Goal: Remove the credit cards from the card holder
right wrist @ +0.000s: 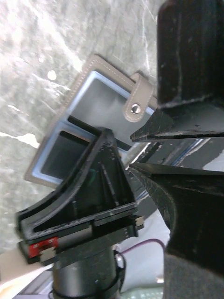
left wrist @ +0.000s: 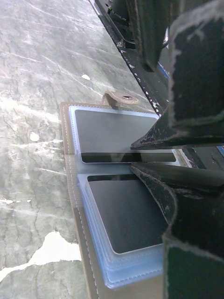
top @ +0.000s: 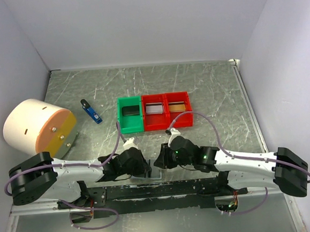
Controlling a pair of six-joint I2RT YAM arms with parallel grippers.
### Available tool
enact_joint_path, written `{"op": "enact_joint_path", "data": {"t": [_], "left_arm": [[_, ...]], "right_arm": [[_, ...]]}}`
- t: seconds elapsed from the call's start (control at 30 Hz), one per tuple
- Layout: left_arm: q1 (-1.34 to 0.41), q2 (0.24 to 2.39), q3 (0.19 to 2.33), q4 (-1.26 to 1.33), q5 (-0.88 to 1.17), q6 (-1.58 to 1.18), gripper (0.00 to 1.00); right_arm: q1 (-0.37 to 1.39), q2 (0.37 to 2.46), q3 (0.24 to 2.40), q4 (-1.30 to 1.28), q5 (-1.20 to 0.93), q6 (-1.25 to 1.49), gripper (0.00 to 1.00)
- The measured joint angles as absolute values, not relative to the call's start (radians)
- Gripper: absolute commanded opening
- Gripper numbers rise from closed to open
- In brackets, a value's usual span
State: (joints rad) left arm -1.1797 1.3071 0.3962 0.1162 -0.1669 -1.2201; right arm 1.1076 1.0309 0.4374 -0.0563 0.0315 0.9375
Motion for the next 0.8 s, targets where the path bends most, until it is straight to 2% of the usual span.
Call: {"op": "enact_joint_path", "data": {"t": [0.17, 0.4, 0.8], "left_arm": [[-1.18, 1.304, 0.397, 0.109, -0.167, -1.22, 0.3], [-1.18, 1.301, 0.401, 0.097, -0.167, -1.22, 0.3], [-1.18, 1.303, 0.407, 0.087, -0.167, -1.219, 0.33]], "right_arm": [[1.108, 1.04, 0.392, -0.027, -0.056, 0.938, 0.25], [1.11, 1.102, 0.36, -0.006, -0.056, 0.948, 0.27], [1.095, 1.208, 0.363, 0.039, 0.046, 1.007, 0.18]]}}
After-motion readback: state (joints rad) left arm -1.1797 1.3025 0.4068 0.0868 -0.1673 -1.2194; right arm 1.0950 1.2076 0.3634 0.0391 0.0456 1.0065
